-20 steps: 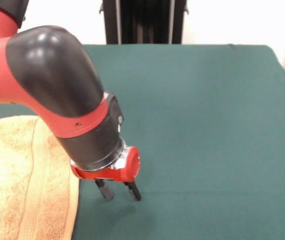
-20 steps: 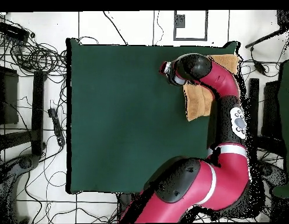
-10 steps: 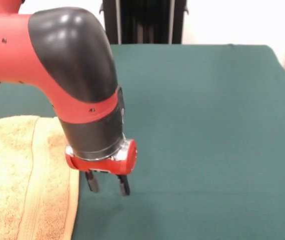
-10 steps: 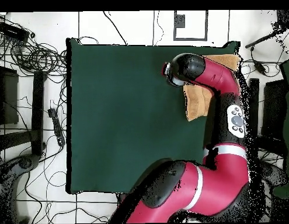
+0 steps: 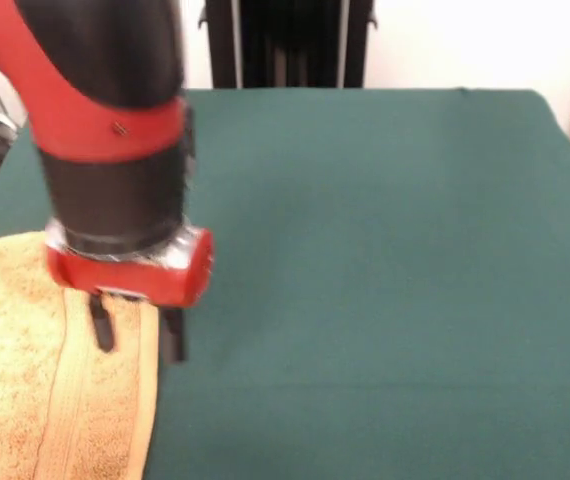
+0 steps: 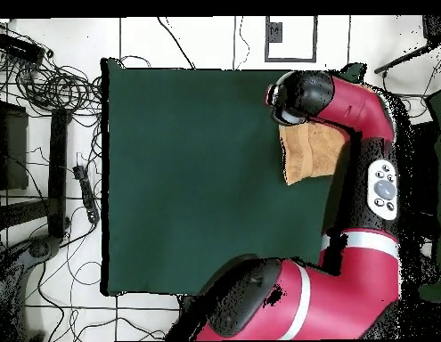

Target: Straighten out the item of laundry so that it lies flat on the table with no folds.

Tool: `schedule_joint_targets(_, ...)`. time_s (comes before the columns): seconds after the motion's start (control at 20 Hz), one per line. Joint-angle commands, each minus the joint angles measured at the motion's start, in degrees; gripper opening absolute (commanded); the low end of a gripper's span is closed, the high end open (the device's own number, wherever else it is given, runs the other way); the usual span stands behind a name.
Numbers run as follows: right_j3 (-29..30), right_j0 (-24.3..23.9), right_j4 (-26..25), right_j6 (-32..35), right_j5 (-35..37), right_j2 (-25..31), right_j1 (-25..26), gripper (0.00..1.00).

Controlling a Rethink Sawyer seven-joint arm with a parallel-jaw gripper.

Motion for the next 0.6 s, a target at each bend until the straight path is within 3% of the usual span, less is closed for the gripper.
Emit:
schedule_joint_targets(0.05, 6.72, -3.81, 0.62, 2.80, 2.26, 0.35, -3.43, 1.00)
schedule_joint_targets(0.4, 5.52, -5.21, -2.84, 1.97, -4.14, 0.60, 0.69, 1.00)
schedule_joint_targets(0.6, 2.68, -4.71, -3.70, 1.44, -2.94, 0.40, 2.90, 1.00)
